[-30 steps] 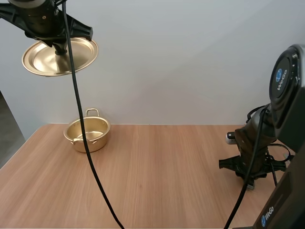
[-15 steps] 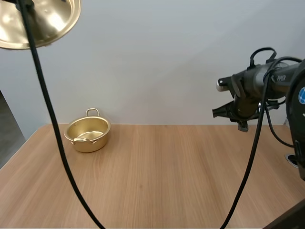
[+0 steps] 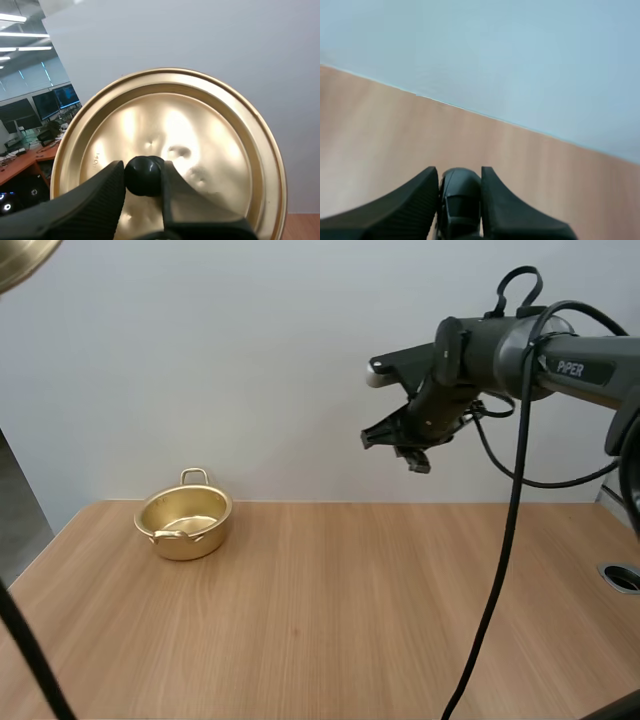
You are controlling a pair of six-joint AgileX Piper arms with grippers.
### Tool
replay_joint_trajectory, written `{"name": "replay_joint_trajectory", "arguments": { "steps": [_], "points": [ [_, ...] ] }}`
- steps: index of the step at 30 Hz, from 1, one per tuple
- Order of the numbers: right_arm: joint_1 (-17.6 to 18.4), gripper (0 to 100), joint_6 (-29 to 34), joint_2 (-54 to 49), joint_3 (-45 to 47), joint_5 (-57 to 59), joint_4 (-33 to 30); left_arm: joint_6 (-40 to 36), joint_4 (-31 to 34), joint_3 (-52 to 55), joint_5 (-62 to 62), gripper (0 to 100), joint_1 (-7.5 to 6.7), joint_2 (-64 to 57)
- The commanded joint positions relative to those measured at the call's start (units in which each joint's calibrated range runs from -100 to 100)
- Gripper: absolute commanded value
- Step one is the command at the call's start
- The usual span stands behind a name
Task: Open the pot, put the car inside, and close it
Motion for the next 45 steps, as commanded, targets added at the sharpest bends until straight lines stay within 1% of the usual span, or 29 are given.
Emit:
{"name": "replay_joint_trajectory", "arguments": {
  "steps": [1,6,11,16,18,29,38,45],
  "points": [
    [4.17,0,-8.25,0.17,-0.59,-1.72,14.35,-0.01,-0.12,-0.03,0.03,0,0.01,-2.25],
    [9.43,0,-8.68,4.28,-4.74,-2.28,14.35,-0.01,-0.12,1.19,0.03,0,0.01,-6.62],
    [12.41,0,-8.68,11.39,-9.91,-2.28,14.35,-0.01,0.71,5.39,0.03,0,0.01,-10.9],
    [14.26,0,-9.28,18.69,-15.13,-3.83,14.35,-0.01,2.82,8.26,0.03,0,0.01,-12.48],
    [15.06,0,-10.25,21.35,-17.43,-3.83,14.35,-0.01,2.82,8.26,0.03,0,0.01,-12.48],
    [18.37,0,-10.78,35.64,-31.33,-3.83,14.35,-0.01,2.82,8.26,0.03,0,0.01,-12.48],
    [21.01,0,-11.3,46.11,-45.23,0.01,14.35,-0.01,2.82,8.26,0.03,0,0.01,-12.48],
    [21.78,0,-11.3,54.55,-56.41,4.3,14.22,-0.01,2.91,8.32,0.03,0,0.01,-12.47]
  ]
}}
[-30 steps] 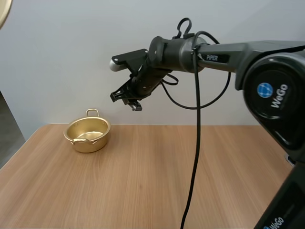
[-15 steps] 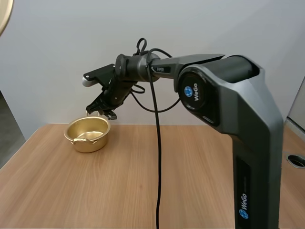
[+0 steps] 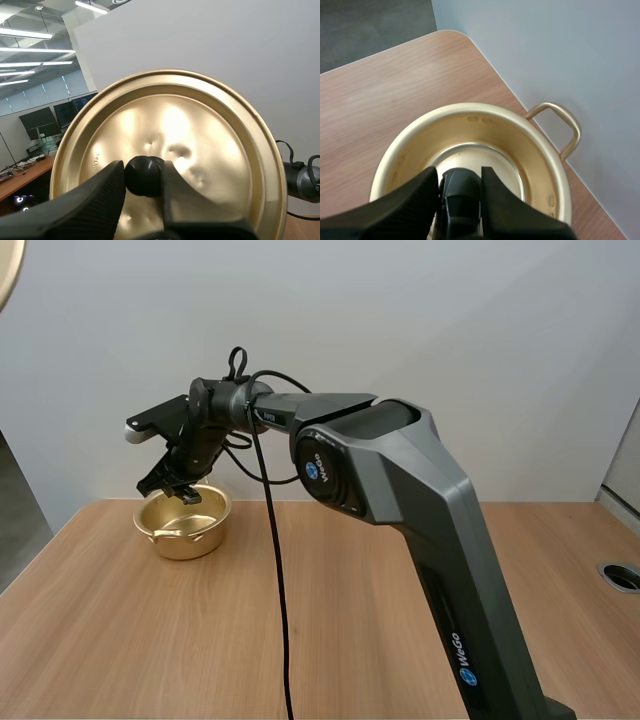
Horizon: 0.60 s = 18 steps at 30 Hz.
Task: Open the pot, put the car inside, and close it
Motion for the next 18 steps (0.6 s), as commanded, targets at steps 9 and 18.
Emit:
{"name": "replay_joint_trajectory", "arguments": {
  "steps": [9,18],
  "points": [
    [0.13,0,0.0,11.13,-11.9,4.0,-1.4,-0.01,0.04,0.06,0.09,0,0.01,0.03],
    [0.13,0,0.12,13.21,-12.74,1.72,-2.85,-0.01,0.08,0.06,0.09,0,0.01,0.03]
  ]
}}
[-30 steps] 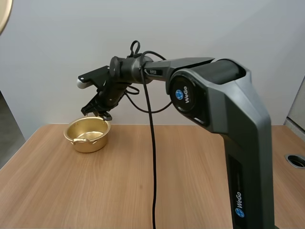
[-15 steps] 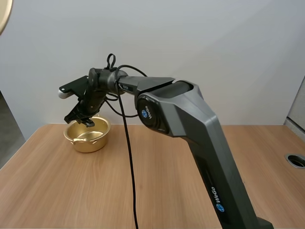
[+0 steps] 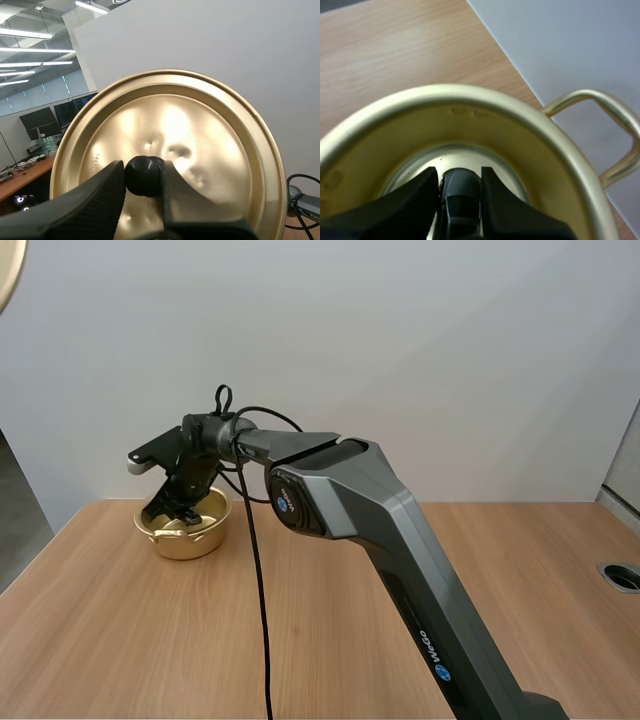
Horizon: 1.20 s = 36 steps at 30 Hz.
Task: Open the pot, put the car inside, and close it
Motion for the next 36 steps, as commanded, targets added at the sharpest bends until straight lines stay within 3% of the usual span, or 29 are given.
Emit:
{"name": "replay_joint_trajectory", "arguments": {
  "steps": [1,5,7,11,12,21,26,27,28,29,30,33,36],
  "points": [
    [0.05,0,0.12,0.05,-0.01,-1.14,0.01,-0.01,0.19,0.06,0.09,0,0.01,0.03],
    [0.13,4,4.0,0.05,-0.01,-3.51,-1.5,-0.01,0.54,0.06,0.09,0,0.01,0.03],
    [0.2,29,4.64,0.05,-0.01,-3.71,-2.29,-0.01,0.54,0.06,0.09,0,0.01,0.03],
    [0.27,99,4.64,-0.5,-0.01,-3.71,-2.95,-0.01,0.54,0.06,0.09,0,0.01,0.03],
    [0.35,100,4.64,-0.77,-0.01,-3.71,-2.95,-0.01,0.54,0.06,0.09,0,0.01,0.03],
    [0.35,100,4.64,-6.21,-0.01,-6.31,-5.26,-0.01,0.54,0.06,0.09,0,0.01,0.03],
    [0.35,100,4.64,-10.73,-0.01,3.72,-10.92,-0.01,2.03,0.16,0.09,0,0.01,0.65],
    [0.35,87,4.64,-11.44,-0.01,7.33,-11.75,-0.01,2.75,0.16,0.09,0,0.01,0.93],
    [0.35,61,4.64,-12.47,-0.01,11.57,-12.55,-0.01,3.86,0.33,0.09,0,0.01,1.25],
    [0.17,14,5.36,-13.45,-0.01,16.34,-12.52,-0.01,5.01,0.86,0.09,0,0.01,1.79],
    [0.01,0,6.84,-14.21,-0.01,20.11,-11.75,-0.01,6.19,1.4,0.09,0,0.01,2.36],
    [-0.89,0,10.09,-17.77,0.12,33.1,-6.71,-0.01,7.81,4.59,0.09,0,0.01,4.28],
    [-2.37,0,10.19,-21.91,0.61,33.6,1.08,-0.01,7.24,9.91,0.09,0,0.01,6.55]
  ]
}}
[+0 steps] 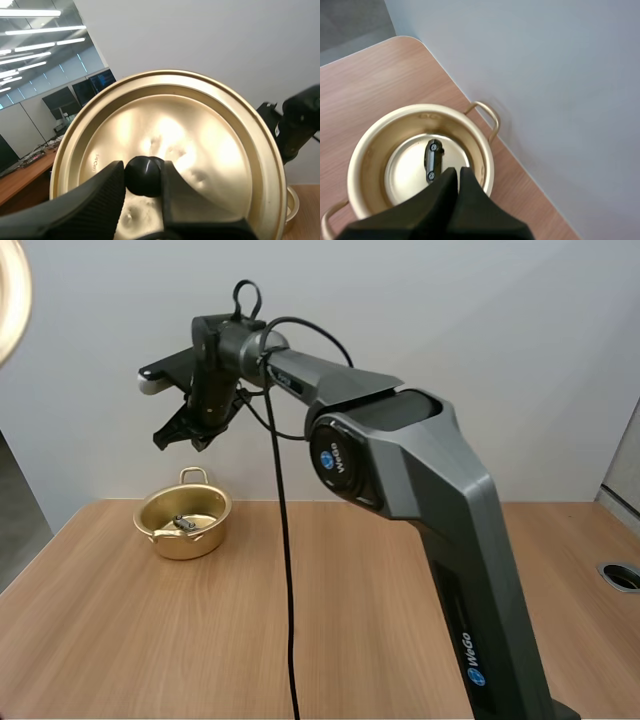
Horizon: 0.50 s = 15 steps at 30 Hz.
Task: Open the pot, put the car inside, and close it
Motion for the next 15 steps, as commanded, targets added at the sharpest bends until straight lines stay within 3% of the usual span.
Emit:
{"name": "replay_joint_trajectory", "arguments": {
  "steps": [1,6,15],
  "points": [
    [-1.1,0,0.33,-5.4,1.32,9.61,10.86,-0.01,-0.53,7.32,0.09,0,0.01,2.66],
    [-4.25,0,-2.7,-18.39,10.36,9.61,10.85,-0.37,-0.42,17.35,-1.85,0,0.01,5.46],
    [-13.1,0,-4.61,-33.56,12.94,9.61,10.85,-5.8,2.17,33.61,-30.0,0,0.01,15.05]
  ]
}}
